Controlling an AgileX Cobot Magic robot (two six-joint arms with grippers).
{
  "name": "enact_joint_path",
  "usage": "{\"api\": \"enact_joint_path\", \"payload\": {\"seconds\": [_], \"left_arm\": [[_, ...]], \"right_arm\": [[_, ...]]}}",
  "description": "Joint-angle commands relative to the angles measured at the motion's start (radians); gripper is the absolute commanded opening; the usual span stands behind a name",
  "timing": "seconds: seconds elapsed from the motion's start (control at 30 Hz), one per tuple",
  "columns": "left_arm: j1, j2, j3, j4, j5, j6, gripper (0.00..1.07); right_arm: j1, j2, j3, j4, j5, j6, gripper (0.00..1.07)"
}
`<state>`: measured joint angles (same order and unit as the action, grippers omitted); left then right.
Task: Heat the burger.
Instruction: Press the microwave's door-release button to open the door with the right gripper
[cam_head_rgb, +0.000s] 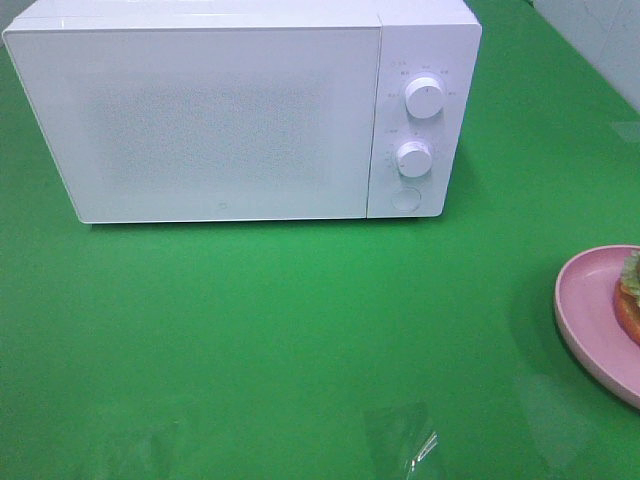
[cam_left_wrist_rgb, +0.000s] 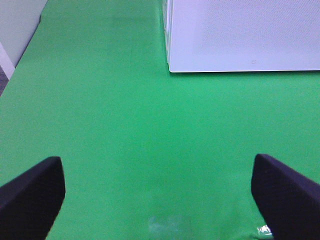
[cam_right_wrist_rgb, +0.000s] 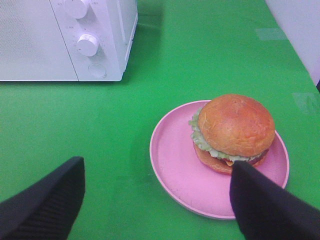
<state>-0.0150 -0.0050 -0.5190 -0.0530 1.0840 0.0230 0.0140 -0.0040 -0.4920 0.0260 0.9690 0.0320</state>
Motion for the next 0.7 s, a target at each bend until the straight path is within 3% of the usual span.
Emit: {"api": "enact_joint_path", "payload": {"seconds": [0.03,0.7], "left_arm": [[-0.005,-0.024,0.002,-0.007,-0.016,-0.001,0.93],[-0.005,-0.024,0.002,-0.007,-0.016,-0.001,0.93]], "right_arm": [[0.0,-0.027,0.002,0.005,-0.011,0.004,0.76],[0.0,0.003,-0.024,0.003,-0.097,0.004,0.76]]}}
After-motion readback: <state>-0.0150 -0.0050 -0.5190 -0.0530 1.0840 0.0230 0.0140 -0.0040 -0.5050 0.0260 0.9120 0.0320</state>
